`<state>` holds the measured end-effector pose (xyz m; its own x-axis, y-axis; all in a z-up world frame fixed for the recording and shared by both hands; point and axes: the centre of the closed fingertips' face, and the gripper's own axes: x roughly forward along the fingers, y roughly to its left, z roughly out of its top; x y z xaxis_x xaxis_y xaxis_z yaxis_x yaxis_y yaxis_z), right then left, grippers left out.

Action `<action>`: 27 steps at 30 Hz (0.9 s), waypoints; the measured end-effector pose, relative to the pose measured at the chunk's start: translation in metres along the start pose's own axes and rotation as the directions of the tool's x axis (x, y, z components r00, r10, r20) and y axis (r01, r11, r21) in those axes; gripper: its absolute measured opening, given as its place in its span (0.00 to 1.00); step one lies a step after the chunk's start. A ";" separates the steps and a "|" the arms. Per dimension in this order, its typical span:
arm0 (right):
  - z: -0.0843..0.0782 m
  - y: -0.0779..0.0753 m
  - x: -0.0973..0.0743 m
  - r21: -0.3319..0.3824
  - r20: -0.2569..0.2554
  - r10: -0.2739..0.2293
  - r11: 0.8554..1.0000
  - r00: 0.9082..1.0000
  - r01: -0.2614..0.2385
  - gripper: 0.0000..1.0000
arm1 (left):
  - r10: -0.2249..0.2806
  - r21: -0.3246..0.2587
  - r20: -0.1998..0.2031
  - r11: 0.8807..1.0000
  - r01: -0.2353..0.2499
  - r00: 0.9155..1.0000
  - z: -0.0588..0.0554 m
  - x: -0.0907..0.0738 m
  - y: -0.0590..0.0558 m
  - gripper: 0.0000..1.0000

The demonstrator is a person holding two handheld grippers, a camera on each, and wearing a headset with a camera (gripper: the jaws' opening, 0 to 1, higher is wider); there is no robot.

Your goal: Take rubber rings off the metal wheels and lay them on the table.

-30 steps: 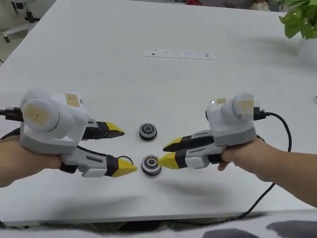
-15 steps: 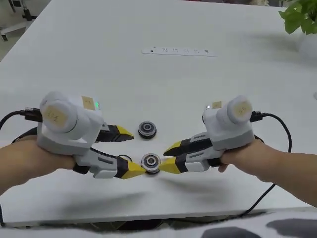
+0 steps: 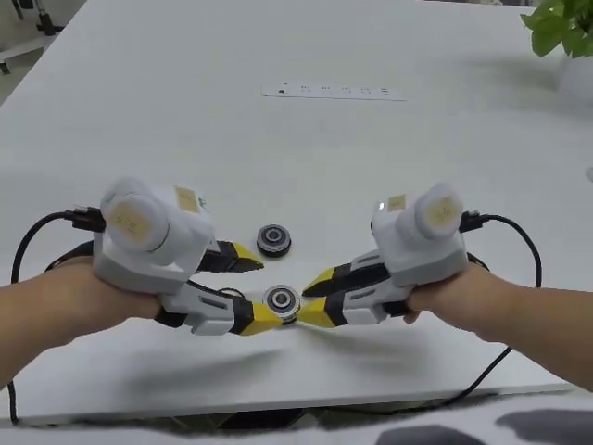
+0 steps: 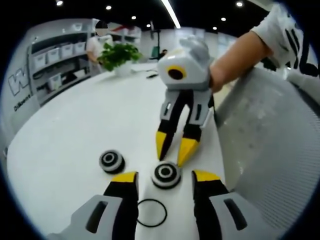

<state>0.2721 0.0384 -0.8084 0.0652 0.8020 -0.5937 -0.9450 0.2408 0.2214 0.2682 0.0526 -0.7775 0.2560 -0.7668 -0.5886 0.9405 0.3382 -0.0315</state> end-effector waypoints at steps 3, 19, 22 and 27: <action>0.000 0.000 0.000 -0.004 0.000 0.000 1.000 1.000 0.000 0.15 | -0.008 0.002 -0.006 1.000 0.008 1.000 -0.001 0.004 -0.002 0.42; 0.000 -0.001 0.001 -0.010 0.007 -0.003 1.000 1.000 0.003 0.12 | -0.018 -0.010 -0.011 1.000 0.017 1.000 -0.007 0.012 0.002 0.25; 0.000 -0.001 0.001 -0.010 0.009 -0.005 1.000 1.000 0.005 0.11 | -0.018 -0.011 -0.011 1.000 0.018 1.000 -0.008 0.013 0.002 0.22; -0.001 0.000 0.002 -0.014 0.009 -0.004 1.000 1.000 0.004 0.10 | -0.016 -0.012 -0.008 1.000 0.016 1.000 -0.008 0.013 0.001 0.19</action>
<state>0.2724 0.0398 -0.8103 0.0719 0.8061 -0.5874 -0.9490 0.2366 0.2085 0.2710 0.0475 -0.7911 0.2392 -0.7678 -0.5944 0.9418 0.3324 -0.0503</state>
